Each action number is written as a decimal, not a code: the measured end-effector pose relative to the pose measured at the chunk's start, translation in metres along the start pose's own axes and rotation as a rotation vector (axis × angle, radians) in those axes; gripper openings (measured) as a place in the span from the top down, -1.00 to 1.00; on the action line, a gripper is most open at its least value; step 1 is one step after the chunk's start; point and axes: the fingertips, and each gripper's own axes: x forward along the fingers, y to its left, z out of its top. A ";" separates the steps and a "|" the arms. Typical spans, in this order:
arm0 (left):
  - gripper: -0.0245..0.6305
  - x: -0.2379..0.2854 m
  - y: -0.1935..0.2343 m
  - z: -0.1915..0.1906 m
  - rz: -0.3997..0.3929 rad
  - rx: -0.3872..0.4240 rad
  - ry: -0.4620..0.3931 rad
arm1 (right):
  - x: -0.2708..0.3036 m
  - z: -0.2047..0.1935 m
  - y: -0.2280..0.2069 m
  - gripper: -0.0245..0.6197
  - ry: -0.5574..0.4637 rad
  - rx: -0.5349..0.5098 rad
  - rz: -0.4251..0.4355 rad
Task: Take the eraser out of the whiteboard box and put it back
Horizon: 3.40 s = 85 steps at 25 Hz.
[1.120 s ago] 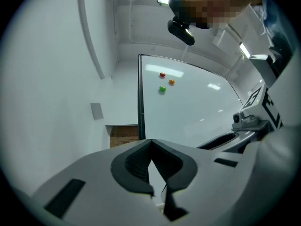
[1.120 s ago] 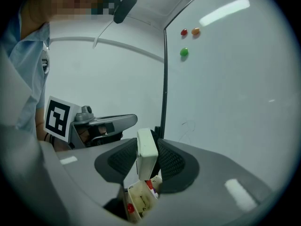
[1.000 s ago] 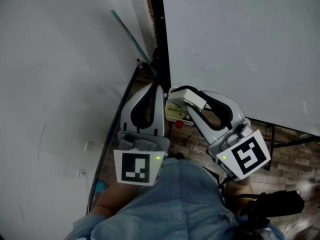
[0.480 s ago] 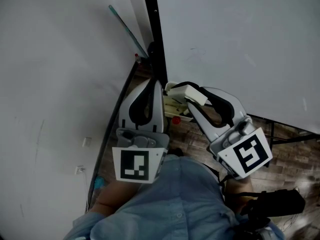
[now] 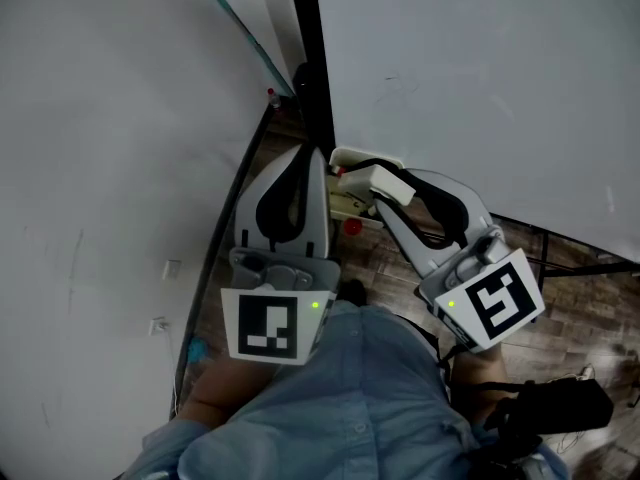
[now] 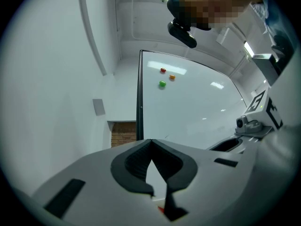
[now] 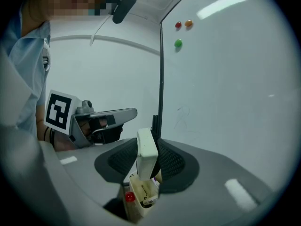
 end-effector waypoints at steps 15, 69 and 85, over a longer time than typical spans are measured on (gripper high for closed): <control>0.91 -0.005 0.017 -0.033 0.009 -0.031 0.095 | 0.024 -0.047 0.008 0.51 0.115 0.034 0.008; 0.91 -0.013 0.025 -0.018 0.002 -0.014 0.061 | 0.021 -0.010 -0.004 0.78 -0.046 0.016 -0.121; 0.91 0.001 0.020 0.003 -0.009 0.001 -0.015 | 0.005 0.045 -0.033 0.92 -0.200 -0.040 -0.246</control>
